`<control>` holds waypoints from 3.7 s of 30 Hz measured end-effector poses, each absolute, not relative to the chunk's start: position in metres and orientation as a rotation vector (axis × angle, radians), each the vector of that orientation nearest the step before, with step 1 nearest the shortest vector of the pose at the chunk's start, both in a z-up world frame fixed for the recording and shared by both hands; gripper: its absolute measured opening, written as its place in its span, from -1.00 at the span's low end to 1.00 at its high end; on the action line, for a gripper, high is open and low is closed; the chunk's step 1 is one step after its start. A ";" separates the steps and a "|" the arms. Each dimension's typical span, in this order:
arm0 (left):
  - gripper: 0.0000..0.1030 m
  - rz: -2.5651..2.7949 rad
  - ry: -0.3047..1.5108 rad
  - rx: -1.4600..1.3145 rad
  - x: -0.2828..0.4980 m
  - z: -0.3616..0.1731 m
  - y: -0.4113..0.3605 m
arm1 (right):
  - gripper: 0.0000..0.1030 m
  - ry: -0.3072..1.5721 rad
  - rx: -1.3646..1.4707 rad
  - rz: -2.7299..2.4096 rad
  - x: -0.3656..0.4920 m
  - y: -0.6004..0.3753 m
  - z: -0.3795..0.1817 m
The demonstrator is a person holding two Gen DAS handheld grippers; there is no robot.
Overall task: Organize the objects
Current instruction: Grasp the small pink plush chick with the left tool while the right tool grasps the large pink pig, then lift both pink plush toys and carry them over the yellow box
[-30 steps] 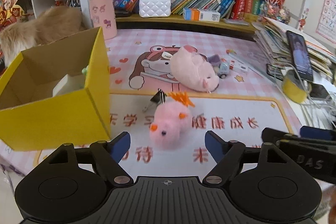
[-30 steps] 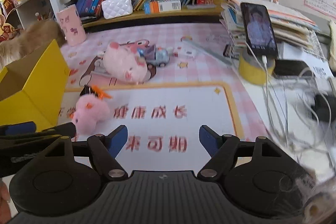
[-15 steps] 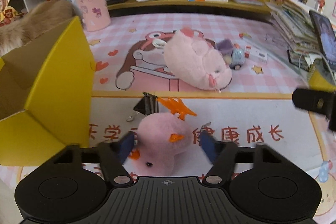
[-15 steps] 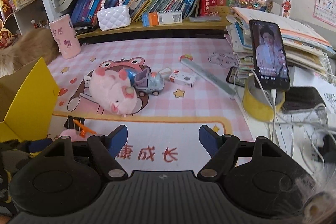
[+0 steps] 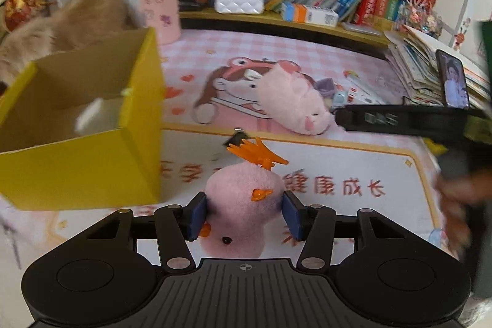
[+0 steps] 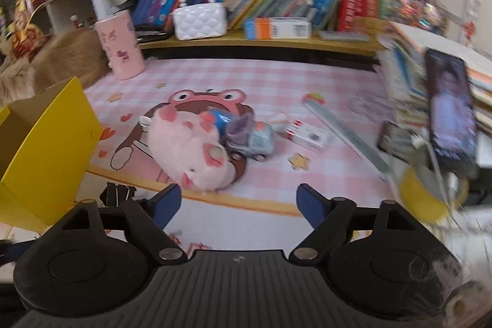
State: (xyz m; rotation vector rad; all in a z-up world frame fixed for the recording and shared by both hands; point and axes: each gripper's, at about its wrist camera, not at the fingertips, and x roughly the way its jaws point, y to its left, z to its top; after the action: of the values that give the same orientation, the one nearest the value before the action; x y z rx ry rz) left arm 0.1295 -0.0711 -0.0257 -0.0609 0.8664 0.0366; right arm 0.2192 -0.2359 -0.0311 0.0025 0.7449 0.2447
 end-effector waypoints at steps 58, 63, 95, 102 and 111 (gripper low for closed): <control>-0.02 0.041 0.771 -0.208 -0.013 -0.003 0.096 | 0.09 0.828 0.024 0.310 0.022 -0.100 -0.003; -0.02 0.042 0.773 -0.203 -0.033 -0.005 0.119 | 0.09 0.831 -0.013 0.351 -0.003 -0.064 -0.005; -0.02 0.081 0.662 -0.249 -0.075 0.008 0.197 | 0.10 0.798 -0.053 0.397 -0.042 0.022 0.008; -0.02 0.084 0.642 -0.246 -0.053 0.019 0.193 | 0.10 0.791 -0.034 0.407 -0.020 0.020 0.010; -0.02 0.109 0.557 -0.205 0.005 0.049 0.188 | 0.11 0.642 0.020 0.422 0.055 0.021 0.054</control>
State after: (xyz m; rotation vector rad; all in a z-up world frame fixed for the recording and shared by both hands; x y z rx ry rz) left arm 0.0049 0.1879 0.0487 -0.2047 0.5572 0.1087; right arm 0.0548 0.0206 0.0543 0.0196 0.6418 0.4224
